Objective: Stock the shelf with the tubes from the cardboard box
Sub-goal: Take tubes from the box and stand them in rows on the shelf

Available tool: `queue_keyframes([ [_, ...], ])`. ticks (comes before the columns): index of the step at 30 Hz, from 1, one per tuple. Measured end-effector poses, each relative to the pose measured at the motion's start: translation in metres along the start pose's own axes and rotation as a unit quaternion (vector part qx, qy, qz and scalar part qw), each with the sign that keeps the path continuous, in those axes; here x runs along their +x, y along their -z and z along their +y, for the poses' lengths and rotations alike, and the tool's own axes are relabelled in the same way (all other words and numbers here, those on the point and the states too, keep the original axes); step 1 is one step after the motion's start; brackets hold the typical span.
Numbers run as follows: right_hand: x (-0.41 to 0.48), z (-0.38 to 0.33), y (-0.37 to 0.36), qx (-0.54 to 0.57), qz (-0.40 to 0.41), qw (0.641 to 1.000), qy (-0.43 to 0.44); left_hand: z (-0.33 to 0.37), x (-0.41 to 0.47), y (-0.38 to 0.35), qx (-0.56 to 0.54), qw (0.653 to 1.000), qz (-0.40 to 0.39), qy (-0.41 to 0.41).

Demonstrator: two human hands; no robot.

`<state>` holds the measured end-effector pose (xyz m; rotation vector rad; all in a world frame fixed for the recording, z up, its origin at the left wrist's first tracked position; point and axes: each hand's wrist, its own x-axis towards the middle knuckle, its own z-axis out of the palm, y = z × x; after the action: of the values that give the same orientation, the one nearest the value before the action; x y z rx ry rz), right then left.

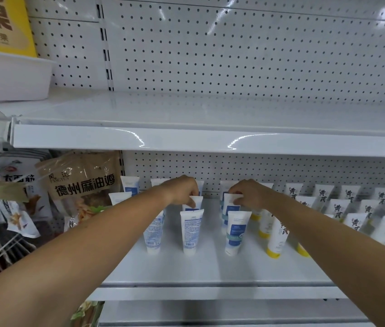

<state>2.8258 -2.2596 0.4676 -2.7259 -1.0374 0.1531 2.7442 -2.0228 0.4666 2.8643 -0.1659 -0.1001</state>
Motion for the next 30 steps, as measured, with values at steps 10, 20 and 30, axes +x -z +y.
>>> queue_keyframes([
  [10,0.002,0.001,-0.002,0.001,-0.007,1.000,-0.003,-0.002,-0.003,0.000,-0.003,1.000,-0.007,0.024],
  [20,0.000,-0.002,0.011,-0.049,-0.014,0.999,-0.008,0.003,-0.010,0.008,0.012,1.000,0.001,0.015],
  [30,-0.005,-0.016,0.047,-0.002,0.042,0.999,-0.004,0.000,-0.035,0.045,-0.024,0.998,0.048,0.026],
])
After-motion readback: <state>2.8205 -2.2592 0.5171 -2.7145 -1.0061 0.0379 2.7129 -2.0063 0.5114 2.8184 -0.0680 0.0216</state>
